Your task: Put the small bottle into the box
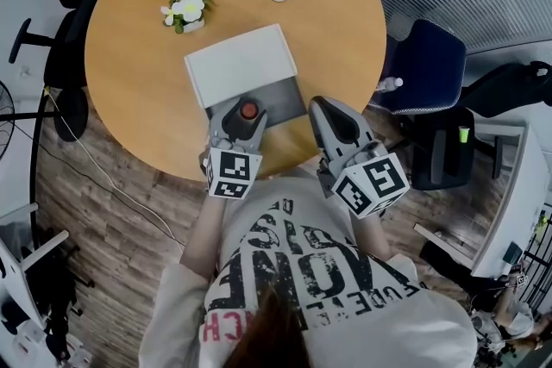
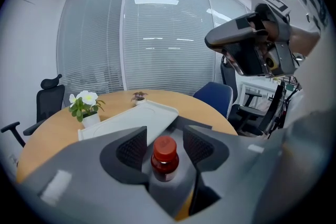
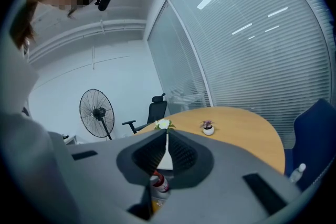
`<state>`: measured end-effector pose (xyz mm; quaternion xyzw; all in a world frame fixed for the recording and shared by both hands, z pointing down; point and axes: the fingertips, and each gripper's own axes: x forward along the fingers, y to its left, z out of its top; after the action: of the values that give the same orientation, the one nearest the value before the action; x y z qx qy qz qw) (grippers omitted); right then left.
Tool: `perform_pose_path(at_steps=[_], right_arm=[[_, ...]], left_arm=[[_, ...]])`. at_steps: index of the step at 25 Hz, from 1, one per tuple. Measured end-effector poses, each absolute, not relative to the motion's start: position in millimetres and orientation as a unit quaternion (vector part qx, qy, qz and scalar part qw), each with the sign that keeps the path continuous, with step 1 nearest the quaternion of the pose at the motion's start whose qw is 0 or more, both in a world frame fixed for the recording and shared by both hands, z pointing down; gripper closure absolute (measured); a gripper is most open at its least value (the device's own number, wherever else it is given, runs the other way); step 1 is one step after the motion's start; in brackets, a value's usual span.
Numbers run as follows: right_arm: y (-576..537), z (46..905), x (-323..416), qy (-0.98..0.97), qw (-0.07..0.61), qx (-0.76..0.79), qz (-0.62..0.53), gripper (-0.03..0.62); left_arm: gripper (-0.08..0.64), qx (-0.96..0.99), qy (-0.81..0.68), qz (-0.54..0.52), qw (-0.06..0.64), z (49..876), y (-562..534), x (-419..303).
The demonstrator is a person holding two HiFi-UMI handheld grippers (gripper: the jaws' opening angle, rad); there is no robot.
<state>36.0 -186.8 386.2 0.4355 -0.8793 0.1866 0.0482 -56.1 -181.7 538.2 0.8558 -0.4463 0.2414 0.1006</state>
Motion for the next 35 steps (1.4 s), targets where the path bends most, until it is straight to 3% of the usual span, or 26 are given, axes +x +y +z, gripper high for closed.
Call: perform_pose_path(at_steps=[4, 8, 19, 35], right_arm=[[-178, 385, 37, -0.877, 0.044, 0.443, 0.183, 0.574], [-167, 389, 37, -0.873, 0.043, 0.449, 0.186, 0.574], [-153, 380, 33, -0.873, 0.035, 0.454, 0.174, 0.574], [-132, 382, 35, -0.876, 0.018, 0.449, 0.173, 0.574]], left_arm=[[0.345, 0.856, -0.449, 0.238, 0.087, 527, -180, -55], [0.422, 0.855, -0.461, 0.226, 0.074, 511, -179, -57], [0.542, 0.854, -0.478, 0.201, 0.051, 487, -177, -63], [0.549, 0.847, -0.51, 0.151, -0.011, 408, -167, -90]])
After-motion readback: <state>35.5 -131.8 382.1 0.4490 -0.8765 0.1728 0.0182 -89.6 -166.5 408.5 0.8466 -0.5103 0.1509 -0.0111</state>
